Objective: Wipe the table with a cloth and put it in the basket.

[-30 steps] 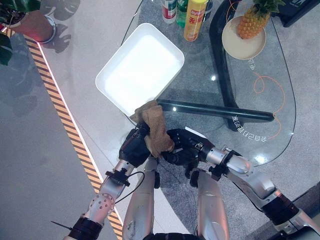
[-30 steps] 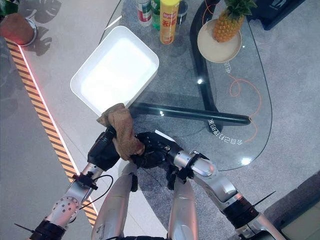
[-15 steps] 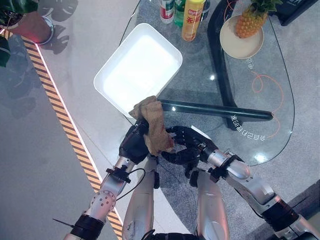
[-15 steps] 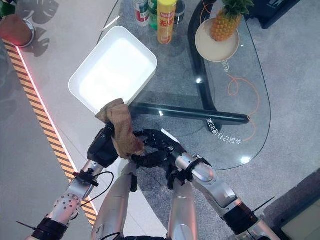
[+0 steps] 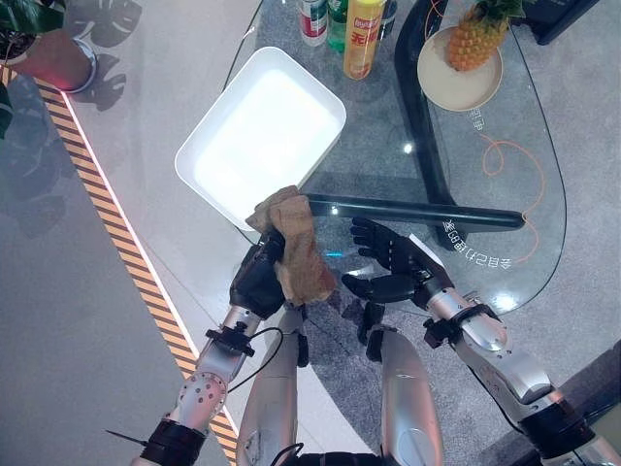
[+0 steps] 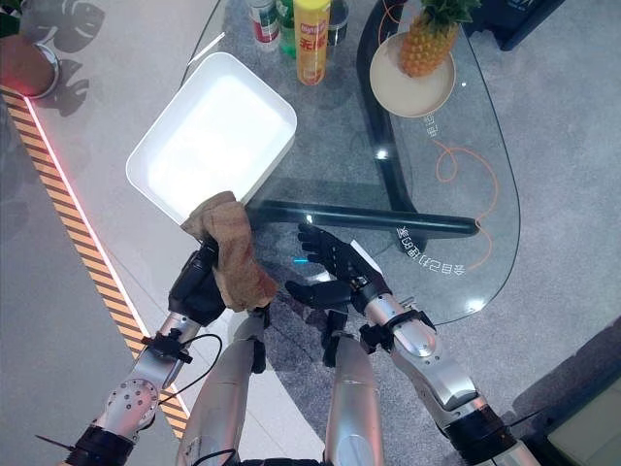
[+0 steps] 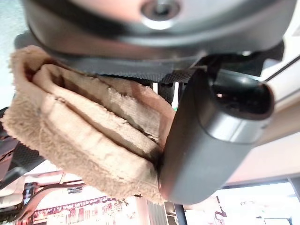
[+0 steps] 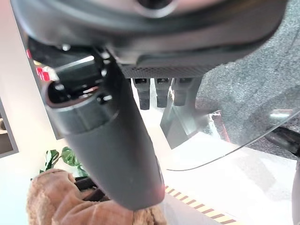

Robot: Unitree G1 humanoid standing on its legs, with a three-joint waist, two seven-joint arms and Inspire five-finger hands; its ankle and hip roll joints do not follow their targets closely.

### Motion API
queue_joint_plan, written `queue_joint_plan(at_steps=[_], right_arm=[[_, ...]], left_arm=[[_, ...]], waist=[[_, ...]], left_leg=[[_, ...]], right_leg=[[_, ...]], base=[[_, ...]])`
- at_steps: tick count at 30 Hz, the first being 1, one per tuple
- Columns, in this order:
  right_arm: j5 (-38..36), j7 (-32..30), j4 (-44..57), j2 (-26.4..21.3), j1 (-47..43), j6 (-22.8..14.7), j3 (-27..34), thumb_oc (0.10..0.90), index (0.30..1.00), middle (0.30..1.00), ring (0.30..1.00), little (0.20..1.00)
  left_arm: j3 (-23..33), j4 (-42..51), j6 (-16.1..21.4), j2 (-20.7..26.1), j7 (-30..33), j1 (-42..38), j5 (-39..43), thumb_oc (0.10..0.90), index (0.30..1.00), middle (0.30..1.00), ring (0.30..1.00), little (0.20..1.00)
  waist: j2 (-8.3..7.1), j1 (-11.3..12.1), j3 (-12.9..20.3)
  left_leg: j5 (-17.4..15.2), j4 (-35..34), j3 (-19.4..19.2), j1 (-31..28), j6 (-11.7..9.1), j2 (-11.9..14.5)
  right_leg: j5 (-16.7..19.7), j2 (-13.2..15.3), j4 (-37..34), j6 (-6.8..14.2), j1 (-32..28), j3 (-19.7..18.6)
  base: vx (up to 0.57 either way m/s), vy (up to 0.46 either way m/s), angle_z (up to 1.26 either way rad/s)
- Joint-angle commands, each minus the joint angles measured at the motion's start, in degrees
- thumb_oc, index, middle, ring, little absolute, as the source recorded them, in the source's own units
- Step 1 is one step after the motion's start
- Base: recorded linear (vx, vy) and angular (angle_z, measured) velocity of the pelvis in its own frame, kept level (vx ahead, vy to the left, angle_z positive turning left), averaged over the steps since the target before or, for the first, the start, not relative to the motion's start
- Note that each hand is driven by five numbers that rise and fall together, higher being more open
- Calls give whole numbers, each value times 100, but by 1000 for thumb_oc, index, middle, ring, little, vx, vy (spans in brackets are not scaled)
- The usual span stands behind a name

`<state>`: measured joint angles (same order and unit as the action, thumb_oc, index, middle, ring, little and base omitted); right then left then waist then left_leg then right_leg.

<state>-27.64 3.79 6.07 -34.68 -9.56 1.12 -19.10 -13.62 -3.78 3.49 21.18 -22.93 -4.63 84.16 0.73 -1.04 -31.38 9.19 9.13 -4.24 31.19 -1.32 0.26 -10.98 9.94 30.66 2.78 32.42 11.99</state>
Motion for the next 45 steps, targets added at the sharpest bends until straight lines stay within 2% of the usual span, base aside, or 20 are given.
queue_joint_plan(at_steps=[1, 10, 11, 15, 19, 23, 24, 31, 32, 40, 45], right_arm=[[-114, 49, 525, 116, -164, -518, 79, 800, 900, 900, 900, 900], [-179, 134, 275, 112, -118, -268, 20, 800, 900, 900, 900, 900], [-290, 174, 265, 112, -116, -231, -5, 800, 900, 900, 900, 900], [-273, 171, 199, 109, -160, -156, -50, 800, 900, 900, 900, 900], [-377, 174, 67, 10, -336, 62, -139, 800, 900, 900, 900, 900], [-446, 149, 7, -64, -498, 221, -212, 800, 900, 900, 900, 900], [-464, 135, -49, -81, -548, 261, -270, 800, 900, 900, 900, 900], [-443, 111, -202, -47, -699, 416, -385, 800, 900, 900, 900, 900], [-414, 81, -224, -49, -769, 483, -450, 800, 900, 900, 900, 900], [-675, -120, -263, -142, -1058, 817, -732, 800, 900, 900, 900, 900], [-728, -193, -298, -156, -1139, 922, -840, 800, 900, 900, 900, 900]], left_arm=[[306, 762, 394, -17, -527, -195, -177, 100, 300, 300, 300, 200], [656, 430, 977, 103, -244, -465, -428, 100, 300, 300, 300, 200], [714, 427, 1156, 160, -96, -496, -595, 100, 300, 300, 300, 200], [826, 312, 1382, 249, 126, -622, -717, 100, 300, 300, 300, 200], [877, 108, 1614, 503, 815, -963, -1467, 100, 300, 300, 300, 200], [999, -103, 1757, 704, 1088, -1226, -1590, 100, 300, 300, 300, 200], [1081, -232, 1894, 803, 1236, -1356, -1626, 100, 300, 300, 300, 200], [1317, -703, 2179, 953, 1751, -1700, -1784, 100, 300, 300, 300, 200], [1386, -889, 2304, 1014, 2006, -1822, -1984, 100, 300, 300, 300, 200], [1359, -1373, 2496, 1346, 3072, -2464, -2847, 100, 300, 300, 300, 200], [1282, -1417, 2479, 1515, 3660, -2765, -3428, 100, 300, 300, 300, 200]], waist=[[-151, -69, 158], [-101, -138, 158], [-92, -139, 158], [-74, -153, 158], [-52, -187, 158], [-39, -212, 158], [-21, -228, 158], [11, -268, 158], [17, -290, 158], [16, -361, 158], [30, -393, 158]], left_leg=[[-1397, 1149, -515, -160, 61, -317], [-1401, 1211, -561, -70, 56, -303], [-1400, 1230, -563, -27, 53, -305], [-1379, 1247, -574, 34, 47, -302], [-1349, 1293, -592, 191, 46, -294], [-1330, 1296, -607, 266, 50, -287], [-1327, 1305, -627, 321, 56, -277], [-1312, 1331, -687, 465, 60, -276], [-1310, 1340, -727, 538, 59, -266], [-1288, 1378, -830, 795, 53, -236], [-1282, 1380, -872, 917, 61, -255]], right_leg=[[903, -559, -1197, 212, -126, -209], [872, -555, -1099, 206, 5, -309], [860, -560, -1074, 199, 47, -323], [856, -573, -1041, 189, 117, -352], [869, -588, -996, 178, 279, -424], [882, -593, -1002, 165, 362, -471], [883, -595, -1000, 155, 422, -501], [905, -601, -1002, 129, 570, -563], [917, -598, -1010, 124, 647, -582], [997, -573, -1080, 120, 886, -637], [1046, -568, -1128, 118, 1005, -667]], base=[[32, 61, 0], [30, 59, -7], [29, 63, -2], [22, 60, -2], [21, 74, -9], [15, 67, -3], [12, 74, -7], [3, 64, -5], [-8, 67, -7], [-1, 49, -1], [5, 44, -2]])
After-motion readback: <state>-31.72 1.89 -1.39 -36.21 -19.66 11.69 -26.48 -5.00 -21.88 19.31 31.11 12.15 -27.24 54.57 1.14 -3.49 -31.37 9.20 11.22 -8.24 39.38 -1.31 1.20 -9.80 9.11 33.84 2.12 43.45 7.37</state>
